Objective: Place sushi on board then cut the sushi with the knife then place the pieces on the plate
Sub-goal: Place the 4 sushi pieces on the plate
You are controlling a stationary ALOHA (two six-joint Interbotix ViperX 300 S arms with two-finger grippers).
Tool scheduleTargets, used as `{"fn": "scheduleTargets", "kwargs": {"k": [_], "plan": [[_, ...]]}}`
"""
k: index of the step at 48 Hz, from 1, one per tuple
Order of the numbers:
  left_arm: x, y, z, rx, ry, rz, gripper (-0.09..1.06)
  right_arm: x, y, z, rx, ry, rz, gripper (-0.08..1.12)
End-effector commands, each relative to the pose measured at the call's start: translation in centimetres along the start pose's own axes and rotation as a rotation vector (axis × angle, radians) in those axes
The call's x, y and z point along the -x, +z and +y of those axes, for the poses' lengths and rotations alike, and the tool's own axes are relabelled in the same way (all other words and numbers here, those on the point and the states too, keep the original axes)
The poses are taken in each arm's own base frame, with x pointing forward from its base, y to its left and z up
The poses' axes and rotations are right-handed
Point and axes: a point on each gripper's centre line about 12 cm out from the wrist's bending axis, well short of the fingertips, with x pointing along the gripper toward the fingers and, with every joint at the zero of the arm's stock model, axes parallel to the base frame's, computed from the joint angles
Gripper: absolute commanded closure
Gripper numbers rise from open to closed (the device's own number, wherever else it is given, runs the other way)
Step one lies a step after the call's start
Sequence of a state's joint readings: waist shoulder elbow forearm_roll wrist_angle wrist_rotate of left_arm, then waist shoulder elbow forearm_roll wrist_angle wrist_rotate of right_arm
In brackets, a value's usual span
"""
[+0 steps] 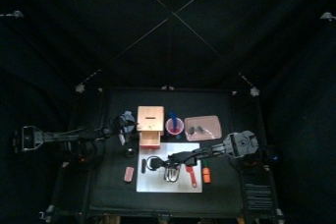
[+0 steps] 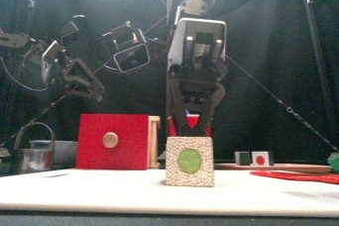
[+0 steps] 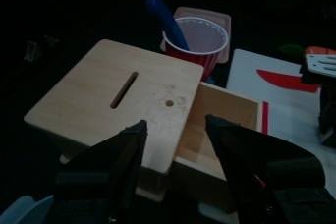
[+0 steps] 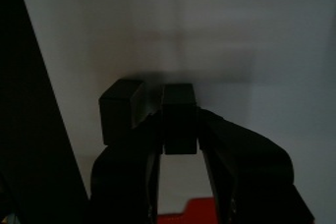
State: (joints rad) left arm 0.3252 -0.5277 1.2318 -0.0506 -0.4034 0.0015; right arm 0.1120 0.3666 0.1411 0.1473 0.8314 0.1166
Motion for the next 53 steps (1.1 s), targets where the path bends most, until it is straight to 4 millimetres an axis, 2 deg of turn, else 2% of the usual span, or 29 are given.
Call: {"fn": "scheduleTargets", "kwargs": {"k": [1, 8, 17, 21, 30, 40, 46, 53], "plan": [[-0.2, 0.6, -0.1, 0.002, -0.002, -0.018, 0.1, 3.7, -0.2, -1.4, -0.057, 0.001, -0.052, 0.52], [-0.2, 0.7, -0.1, 0.002, -0.003, -0.02, 0.1, 6.1, -2.7, -4.7, -0.195, -0.037, -0.062, 0.52], [-0.2, 0.6, 0.0, 0.008, 0.001, -0.018, 0.1, 9.8, -7.9, -9.5, -0.401, -0.112, -0.12, 0.52], [-0.2, 0.7, 0.0, 0.012, 0.004, -0.02, 0.1, 10.6, -10.2, -11.4, -0.533, -0.126, -0.144, 0.52], [-0.2, 0.8, 0.0, 0.021, 0.006, -0.023, 0.1, 11.1, -14.7, -13.5, -0.709, -0.162, -0.116, 0.52], [-0.3, 1.1, 0.1, 0.02, 0.008, -0.032, 0.1, 11.6, -19.1, -17.6, -0.898, -0.278, -0.122, 0.52], [-0.3, 1.1, 0.1, 0.02, 0.008, -0.029, 0.1, 11.4, -20.8, -19.6, -0.964, -0.347, -0.126, 0.52], [-0.3, 1.0, 0.1, 0.017, 0.008, -0.028, 0.1, 11.0, -21.0, -21.7, -1.015, -0.363, -0.181, 0.52]]}}
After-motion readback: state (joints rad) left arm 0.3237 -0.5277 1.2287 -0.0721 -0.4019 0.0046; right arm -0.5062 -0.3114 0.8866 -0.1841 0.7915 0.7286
